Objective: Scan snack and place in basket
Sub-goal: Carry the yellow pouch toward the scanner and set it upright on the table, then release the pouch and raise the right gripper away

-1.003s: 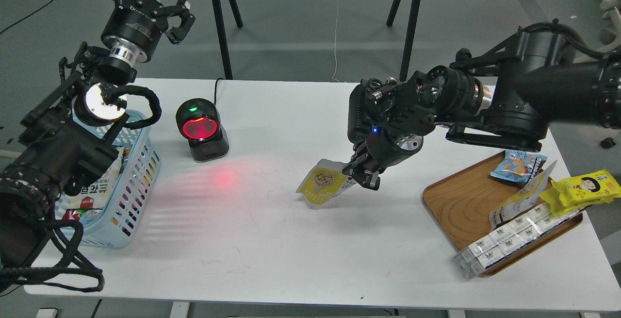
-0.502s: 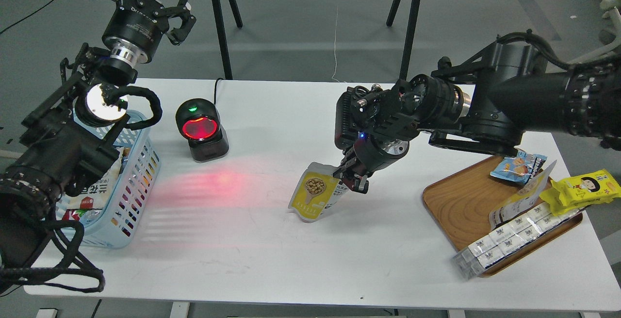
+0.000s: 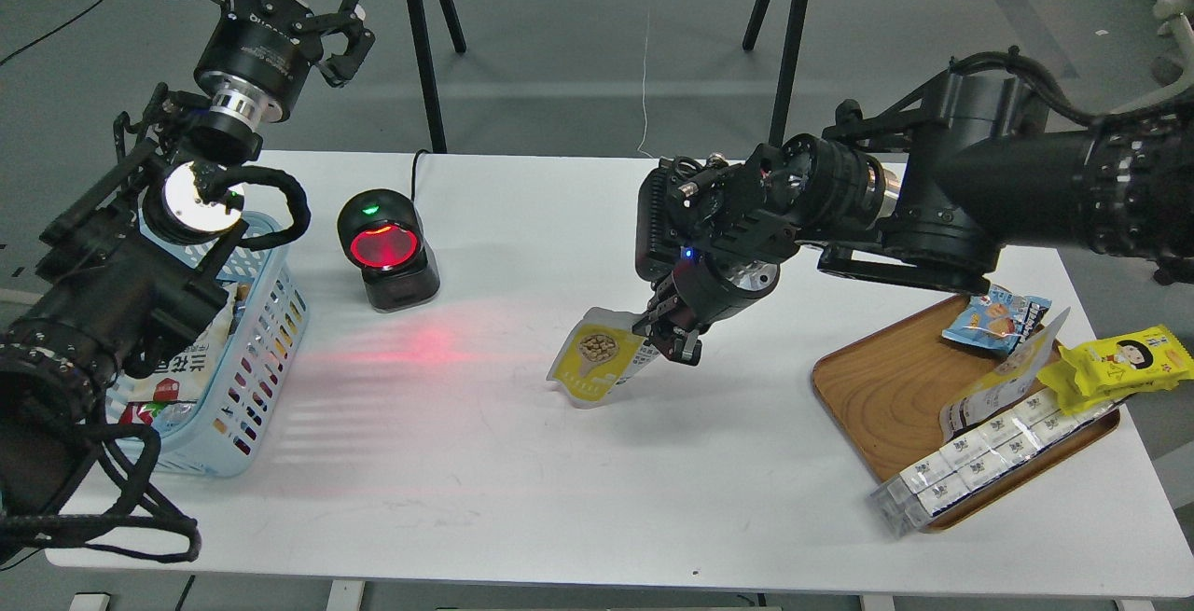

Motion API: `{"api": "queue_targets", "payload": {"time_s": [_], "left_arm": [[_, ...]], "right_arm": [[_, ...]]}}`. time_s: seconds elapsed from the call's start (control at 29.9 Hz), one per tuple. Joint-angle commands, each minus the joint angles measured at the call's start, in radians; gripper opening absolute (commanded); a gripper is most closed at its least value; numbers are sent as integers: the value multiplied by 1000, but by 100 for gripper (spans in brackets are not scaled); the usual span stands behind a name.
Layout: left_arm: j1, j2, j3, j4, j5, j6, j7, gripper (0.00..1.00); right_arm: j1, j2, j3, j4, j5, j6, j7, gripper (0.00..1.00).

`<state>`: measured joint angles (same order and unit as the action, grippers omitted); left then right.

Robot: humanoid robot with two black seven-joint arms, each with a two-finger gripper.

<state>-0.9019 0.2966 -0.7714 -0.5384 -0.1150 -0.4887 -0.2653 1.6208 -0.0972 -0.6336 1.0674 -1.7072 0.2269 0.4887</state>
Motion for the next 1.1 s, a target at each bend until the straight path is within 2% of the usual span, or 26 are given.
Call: {"api": "queue_targets", "payload": {"time_s": [0.0, 0.47, 0.74, 0.84, 0.97, 1.07], "left_arm": [[0, 1, 0, 0, 0, 0, 0, 100], [0, 3, 0, 0, 0, 0, 0, 100], [1, 3, 1, 0, 0, 0, 1, 100], [-2, 7, 1, 0, 0, 0, 4, 100], [-9, 13, 1, 0, 1, 0, 6, 100], [-17, 16, 1, 0, 2, 0, 8, 100]], "right_arm": [[1, 7, 0, 0, 0, 0, 0, 4], [2, 11, 2, -4, 0, 0, 0, 14], [25, 7, 40, -6, 1, -1, 0, 24], [34, -4, 89, -6, 1, 0, 0, 36], [68, -61, 158, -6, 5, 12, 0, 66], [90, -110, 210, -4, 32, 15, 0, 80]]}}
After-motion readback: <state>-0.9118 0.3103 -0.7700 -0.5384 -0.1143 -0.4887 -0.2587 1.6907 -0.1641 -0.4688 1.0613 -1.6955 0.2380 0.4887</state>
